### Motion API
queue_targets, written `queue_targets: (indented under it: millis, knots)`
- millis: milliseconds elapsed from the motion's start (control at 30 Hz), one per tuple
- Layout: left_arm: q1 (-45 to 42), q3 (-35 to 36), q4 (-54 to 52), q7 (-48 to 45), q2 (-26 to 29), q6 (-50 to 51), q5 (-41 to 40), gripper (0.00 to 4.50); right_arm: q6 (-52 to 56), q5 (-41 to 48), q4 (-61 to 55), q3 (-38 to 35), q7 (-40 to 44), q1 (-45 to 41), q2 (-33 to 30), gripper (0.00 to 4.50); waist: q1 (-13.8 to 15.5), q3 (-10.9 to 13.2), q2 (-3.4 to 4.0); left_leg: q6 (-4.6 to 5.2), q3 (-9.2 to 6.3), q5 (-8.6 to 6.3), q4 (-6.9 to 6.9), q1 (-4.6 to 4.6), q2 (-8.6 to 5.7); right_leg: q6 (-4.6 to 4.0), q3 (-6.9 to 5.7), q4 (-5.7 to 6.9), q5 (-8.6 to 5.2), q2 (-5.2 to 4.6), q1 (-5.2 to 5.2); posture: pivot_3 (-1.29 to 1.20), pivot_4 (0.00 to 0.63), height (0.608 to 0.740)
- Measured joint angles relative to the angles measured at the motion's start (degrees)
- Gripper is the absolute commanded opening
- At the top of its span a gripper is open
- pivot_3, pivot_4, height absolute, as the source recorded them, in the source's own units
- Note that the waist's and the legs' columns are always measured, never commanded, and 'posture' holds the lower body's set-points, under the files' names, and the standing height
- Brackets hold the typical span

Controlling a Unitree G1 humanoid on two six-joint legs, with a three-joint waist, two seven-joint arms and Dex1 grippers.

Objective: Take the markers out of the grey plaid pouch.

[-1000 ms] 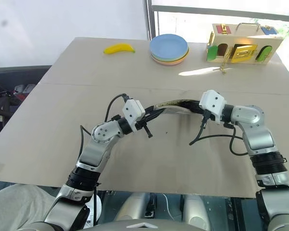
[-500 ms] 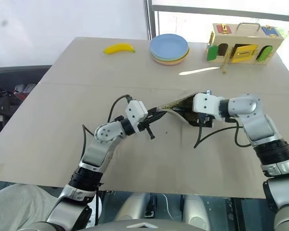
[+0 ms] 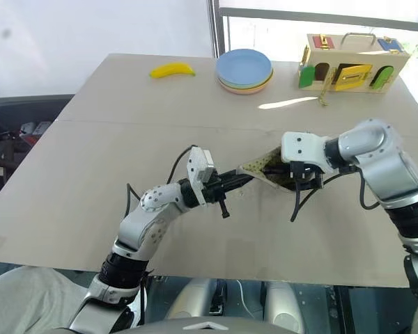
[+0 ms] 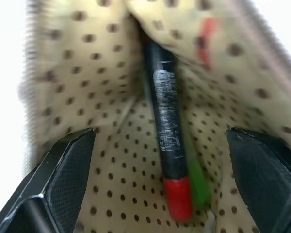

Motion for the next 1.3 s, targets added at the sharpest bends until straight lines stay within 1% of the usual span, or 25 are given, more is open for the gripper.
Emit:
queue_targets:
  millis: [100,200,333,600,700,733,767,867,933,1067,1100,1300]
  knots:
    - [0.9,0.4,0.1,0.7,-0.8,3.7,-2.9,0.00,0.8,0.0,-1.1,2.0,3.0,0.0,-1.8,4.43,0.1,0.0,-0.01,0.00,-0.02,0.00,0.01,0.00,0.00,0.00,-0.01,0.00,0.00,0.00,0.00,0.00,0.150,0.740]
    - [0.6,2.4,2.0,2.0,-1.6,4.5,-3.5,0.00,-0.5,-1.0,-0.6,3.8,3.4,-1.0,-1.7,4.43,0.0,0.0,-0.01,-0.01,-0.01,0.00,0.03,0.02,0.00,0.00,0.00,0.01,0.00,0.01,0.02,0.00,0.150,0.740]
    - [-0.8,4.5,6.7,3.2,-3.0,6.5,-5.1,0.00,-5.7,-4.6,6.2,7.3,3.6,-4.7,0.5,4.43,0.0,0.0,-0.01,-0.01,0.01,0.01,0.07,0.05,-0.02,0.00,-0.02,0.02,0.00,0.11,0.05,0.00,0.150,0.740]
    - [-2.8,4.7,11.0,2.9,-3.3,6.8,-5.2,0.00,-16.9,-11.1,21.7,12.6,2.7,-10.6,7.0,4.43,-0.1,0.0,-0.01,-0.05,0.02,0.03,0.07,0.10,-0.03,0.00,-0.17,0.06,0.01,0.21,0.09,0.00,0.150,0.740]
    - [-3.2,4.8,12.1,2.8,-3.4,6.7,-5.2,0.00,-21.1,-13.7,26.8,13.8,2.5,-12.2,8.8,3.70,-0.2,0.0,-0.02,-0.05,0.03,0.03,0.07,0.11,-0.03,0.00,-0.18,0.06,0.01,0.20,0.09,0.00,0.150,0.740]
    - [-3.3,4.8,12.2,2.8,-3.4,6.6,-5.2,0.00,-22.0,-14.2,27.9,14.0,2.4,-12.4,9.0,3.32,-0.1,0.0,-0.01,-0.06,0.03,0.04,0.07,0.12,-0.03,0.00,-0.19,0.06,0.01,0.19,0.10,0.00,0.150,0.740]
    - [-3.3,4.8,12.3,2.7,-3.4,6.6,-5.2,0.00,-22.7,-14.7,28.8,14.3,2.4,-12.5,9.3,2.77,-0.1,0.0,-0.01,-0.07,0.03,0.04,0.07,0.12,-0.03,0.00,-0.19,0.06,0.01,0.19,0.10,0.00,0.150,0.740]
    - [-3.2,4.7,12.8,2.5,-3.4,6.5,-5.1,0.00,-25.5,-16.2,31.1,14.7,2.3,-12.8,10.0,1.72,-0.1,0.0,-0.01,-0.09,0.01,0.05,0.07,0.12,-0.03,0.00,-0.18,0.07,0.01,0.19,0.11,0.00,0.150,0.740]
    - [-3.2,4.8,12.9,2.5,-3.4,6.4,-4.9,0.00,-27.3,-16.5,31.6,14.6,2.5,-12.9,10.0,0.78,-0.1,0.0,-0.01,-0.09,0.01,0.05,0.07,0.14,-0.03,0.00,-0.17,0.07,0.01,0.17,0.12,0.00,0.150,0.740]
    - [-3.2,4.7,13.1,2.4,-3.4,5.4,-4.4,0.00,-28.9,-17.0,31.5,13.7,2.7,-12.9,9.7,0.68,-0.1,0.0,-0.03,-0.10,0.00,0.06,0.07,0.25,-0.02,-0.01,-0.14,0.07,0.01,0.10,0.22,0.00,0.150,0.740]
    - [-3.2,4.7,13.1,2.4,-3.5,5.4,-4.4,0.00,-29.1,-17.1,31.7,13.6,2.7,-12.8,9.6,0.52,-0.1,0.0,-0.03,-0.10,-0.01,0.05,0.07,0.29,-0.01,-0.01,-0.13,0.07,0.01,0.09,0.27,0.00,0.150,0.740]
    - [-3.0,4.2,13.6,2.1,-3.7,4.2,-3.6,0.00,-28.3,-16.0,30.0,11.9,3.2,-11.1,8.8,0.52,0.0,0.0,-0.02,-0.11,-0.02,0.05,0.04,0.31,-0.02,-0.02,-0.01,0.06,0.01,0.01,0.28,0.00,0.150,0.740]
